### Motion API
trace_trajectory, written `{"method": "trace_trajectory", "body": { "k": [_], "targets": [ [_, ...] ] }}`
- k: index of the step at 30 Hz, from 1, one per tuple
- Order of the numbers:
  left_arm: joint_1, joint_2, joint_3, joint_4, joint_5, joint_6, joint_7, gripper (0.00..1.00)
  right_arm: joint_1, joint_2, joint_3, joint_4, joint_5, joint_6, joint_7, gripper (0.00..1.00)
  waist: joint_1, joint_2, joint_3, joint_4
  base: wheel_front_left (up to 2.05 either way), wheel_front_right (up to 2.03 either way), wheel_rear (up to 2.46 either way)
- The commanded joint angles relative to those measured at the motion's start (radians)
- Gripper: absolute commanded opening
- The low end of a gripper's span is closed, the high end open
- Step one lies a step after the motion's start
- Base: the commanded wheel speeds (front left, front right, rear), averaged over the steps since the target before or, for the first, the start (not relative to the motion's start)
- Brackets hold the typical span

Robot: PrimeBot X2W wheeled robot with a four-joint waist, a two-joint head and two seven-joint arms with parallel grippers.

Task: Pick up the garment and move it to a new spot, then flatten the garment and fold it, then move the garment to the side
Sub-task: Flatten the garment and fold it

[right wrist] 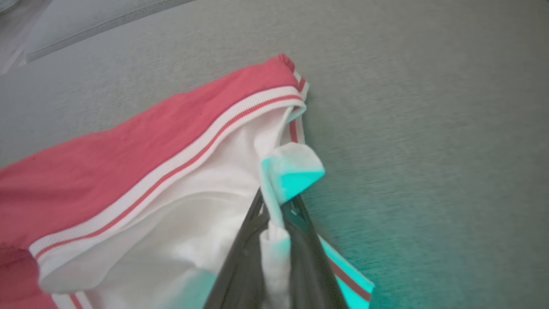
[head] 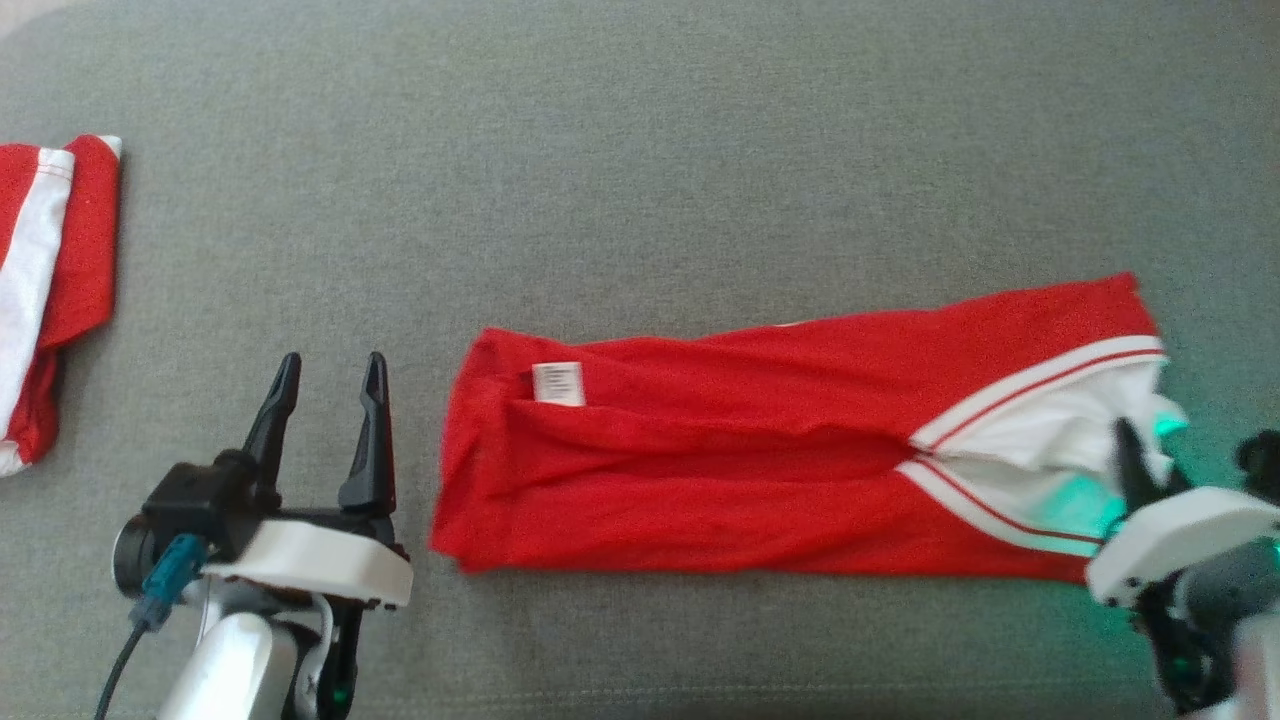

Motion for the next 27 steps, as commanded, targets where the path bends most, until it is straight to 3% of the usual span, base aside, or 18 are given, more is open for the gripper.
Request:
{"method": "trace_trajectory", "body": {
  "k": [1,6,11,19,27],
  "targets": [
    [-0.026,0.009,0.042,-0.030,0.014,-0.008,-0.012,1.00,-0.001,-0.018,-0.022,-0.047,-0.006,0.007,0.005,0.00,0.0000,0.0000,-0.003,-0.002,0.00,0.00,0.00],
    [-0.019,0.002,0.045,-0.029,0.017,-0.012,-0.012,1.00,0.015,-0.022,-0.075,-0.086,-0.014,0.007,0.021,0.00,0.0000,0.0000,-0.013,-0.008,0.00,0.00,0.00],
    [-0.008,-0.001,0.052,-0.026,0.021,-0.014,-0.012,1.00,0.015,-0.017,-0.013,-0.217,-0.011,0.007,0.063,0.00,0.0000,0.0000,-0.032,-0.022,0.00,0.00,0.00],
    [-0.007,-0.011,0.047,-0.018,0.022,-0.024,-0.012,1.00,-0.017,-0.010,0.251,-0.401,0.041,0.007,0.142,0.00,0.0000,0.0000,-0.058,-0.023,0.00,0.00,0.00],
    [-0.015,-0.032,0.029,-0.006,0.023,-0.036,-0.012,1.00,-0.082,-0.008,0.570,-0.282,0.204,0.007,0.070,0.00,0.0000,0.0000,-0.071,0.026,0.00,0.00,0.00]
  ]
}}
